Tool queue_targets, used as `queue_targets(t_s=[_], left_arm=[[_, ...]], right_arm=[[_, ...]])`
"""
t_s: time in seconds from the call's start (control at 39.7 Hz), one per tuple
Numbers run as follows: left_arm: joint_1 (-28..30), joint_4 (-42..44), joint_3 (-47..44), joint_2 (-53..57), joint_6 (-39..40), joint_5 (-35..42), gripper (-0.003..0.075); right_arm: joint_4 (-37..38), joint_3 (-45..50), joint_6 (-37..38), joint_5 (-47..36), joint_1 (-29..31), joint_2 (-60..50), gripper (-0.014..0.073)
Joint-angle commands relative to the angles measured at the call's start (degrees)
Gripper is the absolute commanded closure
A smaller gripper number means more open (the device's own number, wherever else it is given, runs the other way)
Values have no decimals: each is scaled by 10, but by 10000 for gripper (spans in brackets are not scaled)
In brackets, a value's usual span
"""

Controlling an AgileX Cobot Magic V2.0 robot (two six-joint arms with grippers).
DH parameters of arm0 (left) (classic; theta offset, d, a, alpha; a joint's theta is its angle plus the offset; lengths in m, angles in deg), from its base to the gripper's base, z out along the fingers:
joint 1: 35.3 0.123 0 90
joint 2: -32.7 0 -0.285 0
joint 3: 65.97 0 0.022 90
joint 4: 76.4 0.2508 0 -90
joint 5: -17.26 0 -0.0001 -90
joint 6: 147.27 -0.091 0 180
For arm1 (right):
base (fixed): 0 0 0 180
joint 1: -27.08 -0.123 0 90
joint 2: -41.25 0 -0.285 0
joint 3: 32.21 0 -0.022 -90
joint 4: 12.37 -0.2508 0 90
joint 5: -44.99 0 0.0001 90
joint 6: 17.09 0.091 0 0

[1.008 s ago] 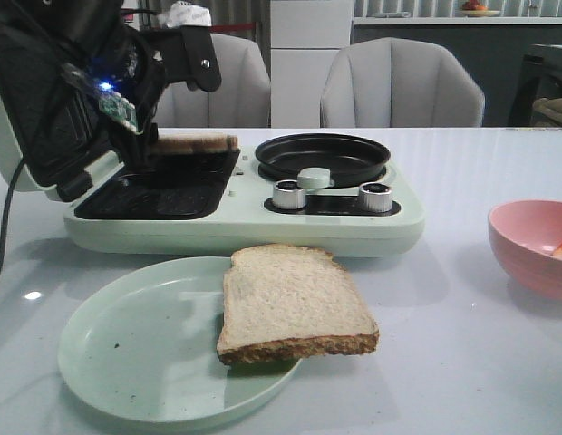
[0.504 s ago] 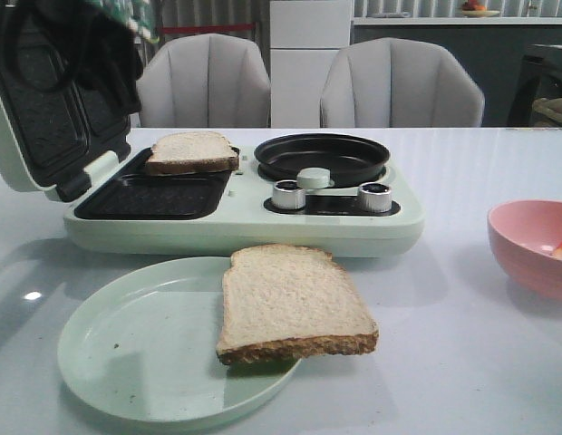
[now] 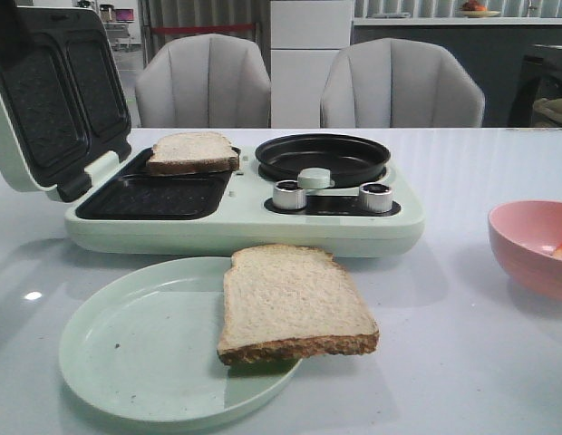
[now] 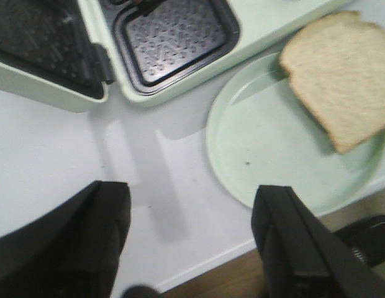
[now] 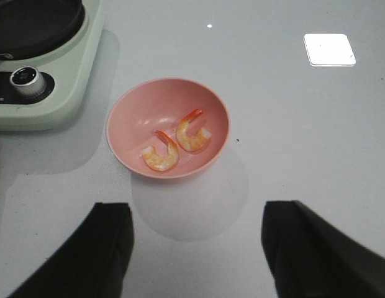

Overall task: Make breakfast with bread and shrimp
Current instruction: 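Open the left gripper and withdraw it from the press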

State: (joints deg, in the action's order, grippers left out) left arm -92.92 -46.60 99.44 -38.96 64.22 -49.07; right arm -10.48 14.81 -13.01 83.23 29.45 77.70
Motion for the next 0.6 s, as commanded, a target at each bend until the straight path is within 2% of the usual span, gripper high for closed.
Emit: queue_targets(t_s=[0.0, 0.25, 0.58], left_arm=[[-23, -20, -12, 65, 0, 54, 244], [-60, -64, -104, 176, 0, 122, 244], [-69, -58, -164, 236, 0, 132, 244]], right_arm=[[2, -15, -2, -44, 3, 6, 45], [0, -15, -2, -44, 3, 6, 45], [-5, -15, -2, -76, 3, 6, 45]])
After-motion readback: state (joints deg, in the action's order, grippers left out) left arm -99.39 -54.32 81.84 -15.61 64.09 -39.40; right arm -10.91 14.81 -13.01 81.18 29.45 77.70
